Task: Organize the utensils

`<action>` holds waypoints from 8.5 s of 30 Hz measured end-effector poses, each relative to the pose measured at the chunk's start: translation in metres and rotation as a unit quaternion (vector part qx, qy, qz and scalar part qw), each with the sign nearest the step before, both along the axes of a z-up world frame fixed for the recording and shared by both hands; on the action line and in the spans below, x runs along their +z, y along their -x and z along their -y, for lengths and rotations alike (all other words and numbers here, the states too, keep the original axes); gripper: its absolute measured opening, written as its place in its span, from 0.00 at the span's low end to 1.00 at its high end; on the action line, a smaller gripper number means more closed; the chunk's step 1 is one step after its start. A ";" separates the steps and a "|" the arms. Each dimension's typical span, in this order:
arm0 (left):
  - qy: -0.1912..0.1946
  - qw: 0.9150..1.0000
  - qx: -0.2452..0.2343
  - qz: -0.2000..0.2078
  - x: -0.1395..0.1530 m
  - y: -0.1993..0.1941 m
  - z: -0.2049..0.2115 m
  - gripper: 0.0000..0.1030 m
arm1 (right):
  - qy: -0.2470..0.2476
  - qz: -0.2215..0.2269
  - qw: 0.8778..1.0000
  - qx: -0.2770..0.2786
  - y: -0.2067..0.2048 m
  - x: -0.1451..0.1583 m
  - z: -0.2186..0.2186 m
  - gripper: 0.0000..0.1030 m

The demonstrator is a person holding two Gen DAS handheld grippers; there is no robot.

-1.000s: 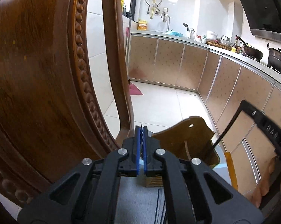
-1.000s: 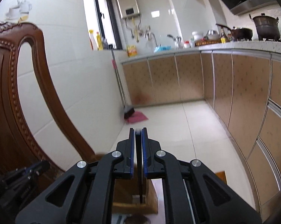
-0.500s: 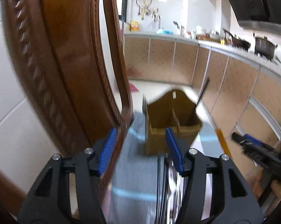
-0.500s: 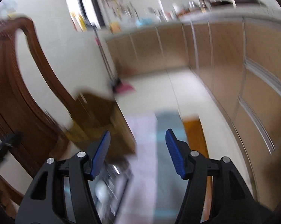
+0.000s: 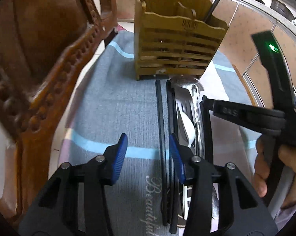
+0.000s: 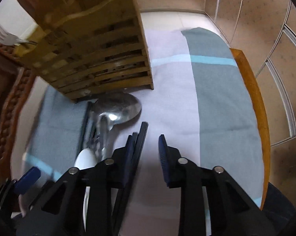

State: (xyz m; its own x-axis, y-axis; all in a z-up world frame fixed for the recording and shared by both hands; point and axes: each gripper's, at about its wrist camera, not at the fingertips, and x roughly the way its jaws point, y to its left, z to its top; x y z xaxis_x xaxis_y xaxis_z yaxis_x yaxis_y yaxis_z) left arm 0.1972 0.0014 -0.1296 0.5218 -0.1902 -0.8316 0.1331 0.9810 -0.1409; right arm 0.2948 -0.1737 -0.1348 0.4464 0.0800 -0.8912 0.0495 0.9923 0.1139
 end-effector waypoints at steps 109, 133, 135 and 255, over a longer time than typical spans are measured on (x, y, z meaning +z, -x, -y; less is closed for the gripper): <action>0.024 0.993 0.061 0.096 0.120 0.005 -0.046 0.06 | 0.026 0.039 0.997 0.058 0.042 0.108 0.030 0.07; 0.050 0.949 0.075 0.301 0.288 0.056 -0.040 0.06 | -0.005 0.314 0.948 0.047 0.106 0.285 0.024 0.07; 0.050 0.942 0.077 0.322 0.298 0.053 -0.037 0.06 | -0.009 0.329 0.943 0.045 0.105 0.296 0.024 0.07; 0.065 0.997 -0.026 -0.043 -0.028 -0.027 -0.010 0.24 | 0.006 -0.019 0.998 0.064 0.005 -0.008 -0.010 0.16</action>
State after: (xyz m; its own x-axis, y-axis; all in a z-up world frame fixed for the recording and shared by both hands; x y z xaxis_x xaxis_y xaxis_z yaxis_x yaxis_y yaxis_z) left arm 0.2241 0.0115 -0.1572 0.4355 -0.3243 -0.8397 0.1651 0.9458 -0.2796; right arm 0.2897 -0.1634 -0.1424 0.3999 0.1235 -0.9082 -0.0731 0.9920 0.1027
